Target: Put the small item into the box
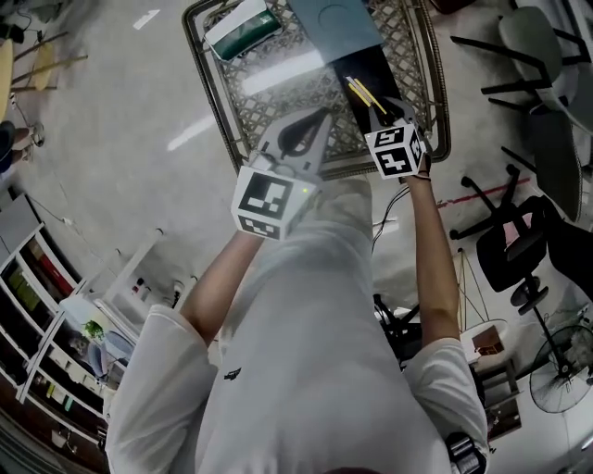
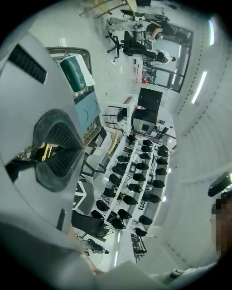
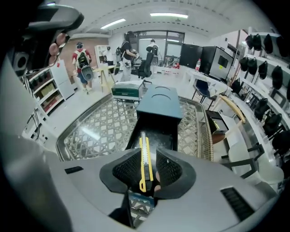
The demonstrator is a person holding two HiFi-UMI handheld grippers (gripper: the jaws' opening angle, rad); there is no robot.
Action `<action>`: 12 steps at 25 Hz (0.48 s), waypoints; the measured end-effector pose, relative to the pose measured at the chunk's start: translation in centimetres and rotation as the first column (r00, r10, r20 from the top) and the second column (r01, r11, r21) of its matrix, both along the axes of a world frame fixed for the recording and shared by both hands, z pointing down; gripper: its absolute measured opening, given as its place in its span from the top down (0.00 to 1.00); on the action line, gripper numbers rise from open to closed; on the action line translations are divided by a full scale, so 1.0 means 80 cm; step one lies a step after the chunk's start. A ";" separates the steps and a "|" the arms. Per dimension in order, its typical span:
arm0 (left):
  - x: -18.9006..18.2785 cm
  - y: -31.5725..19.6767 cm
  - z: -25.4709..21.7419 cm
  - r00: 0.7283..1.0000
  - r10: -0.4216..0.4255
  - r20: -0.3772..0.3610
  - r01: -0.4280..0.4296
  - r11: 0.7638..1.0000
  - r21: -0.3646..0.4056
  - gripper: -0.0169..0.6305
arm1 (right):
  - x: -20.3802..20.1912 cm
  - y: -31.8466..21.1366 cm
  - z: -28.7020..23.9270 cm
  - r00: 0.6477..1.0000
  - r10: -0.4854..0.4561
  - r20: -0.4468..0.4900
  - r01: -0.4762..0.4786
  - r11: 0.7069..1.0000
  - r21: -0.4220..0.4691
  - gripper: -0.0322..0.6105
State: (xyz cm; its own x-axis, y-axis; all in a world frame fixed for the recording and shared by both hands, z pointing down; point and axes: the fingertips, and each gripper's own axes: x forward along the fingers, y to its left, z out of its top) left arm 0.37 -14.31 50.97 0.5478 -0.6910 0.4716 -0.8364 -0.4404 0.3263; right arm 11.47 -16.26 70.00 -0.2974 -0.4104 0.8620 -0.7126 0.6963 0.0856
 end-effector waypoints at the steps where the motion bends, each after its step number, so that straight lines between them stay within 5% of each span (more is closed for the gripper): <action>1: 0.000 0.002 -0.006 1.000 0.003 -0.001 -0.003 1.000 0.006 0.97 | 0.001 0.001 -0.010 1.000 0.013 0.006 -0.013 1.000 0.013 0.81; 12: -0.002 0.031 -0.068 0.999 0.008 -0.035 -0.006 0.999 0.045 0.97 | 0.002 0.026 -0.128 0.977 0.172 0.125 -0.186 0.976 0.113 0.86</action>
State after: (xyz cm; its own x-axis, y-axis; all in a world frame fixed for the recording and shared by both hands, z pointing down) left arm 0.21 -11.82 45.52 0.5683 -0.7074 0.4203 -0.8217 -0.4610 0.3350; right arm 11.61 -14.16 59.73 -0.3023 -0.5669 0.7663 -0.8348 0.5456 0.0742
